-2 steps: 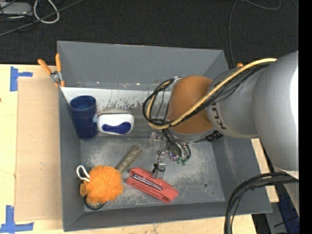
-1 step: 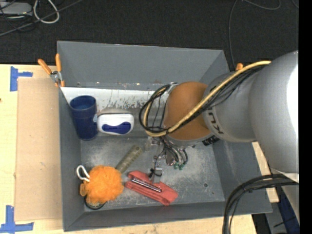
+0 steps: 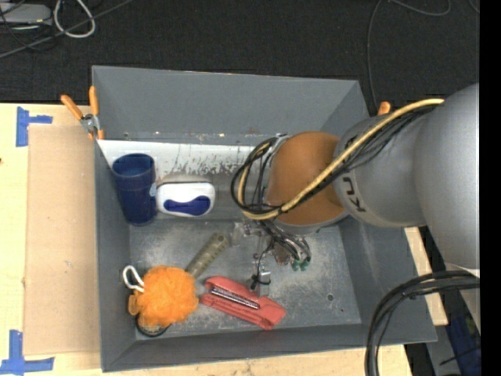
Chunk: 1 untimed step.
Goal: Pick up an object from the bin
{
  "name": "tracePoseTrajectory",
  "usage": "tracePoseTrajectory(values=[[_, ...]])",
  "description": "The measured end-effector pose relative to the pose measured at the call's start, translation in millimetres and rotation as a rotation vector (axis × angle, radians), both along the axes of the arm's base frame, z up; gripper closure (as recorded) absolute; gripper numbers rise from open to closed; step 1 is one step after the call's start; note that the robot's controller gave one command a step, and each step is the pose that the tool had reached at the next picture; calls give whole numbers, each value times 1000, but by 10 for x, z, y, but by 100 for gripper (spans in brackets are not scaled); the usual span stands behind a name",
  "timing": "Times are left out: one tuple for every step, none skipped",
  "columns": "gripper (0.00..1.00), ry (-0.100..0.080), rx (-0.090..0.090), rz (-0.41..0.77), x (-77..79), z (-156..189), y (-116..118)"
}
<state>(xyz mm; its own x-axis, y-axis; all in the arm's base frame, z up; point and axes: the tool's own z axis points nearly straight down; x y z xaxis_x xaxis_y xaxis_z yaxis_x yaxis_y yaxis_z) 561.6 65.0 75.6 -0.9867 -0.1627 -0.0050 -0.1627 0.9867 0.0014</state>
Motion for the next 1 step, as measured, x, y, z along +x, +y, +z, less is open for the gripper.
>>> tracePoseTrajectory(values=[[0, -6, -4, 71, 34, -3, 30]])
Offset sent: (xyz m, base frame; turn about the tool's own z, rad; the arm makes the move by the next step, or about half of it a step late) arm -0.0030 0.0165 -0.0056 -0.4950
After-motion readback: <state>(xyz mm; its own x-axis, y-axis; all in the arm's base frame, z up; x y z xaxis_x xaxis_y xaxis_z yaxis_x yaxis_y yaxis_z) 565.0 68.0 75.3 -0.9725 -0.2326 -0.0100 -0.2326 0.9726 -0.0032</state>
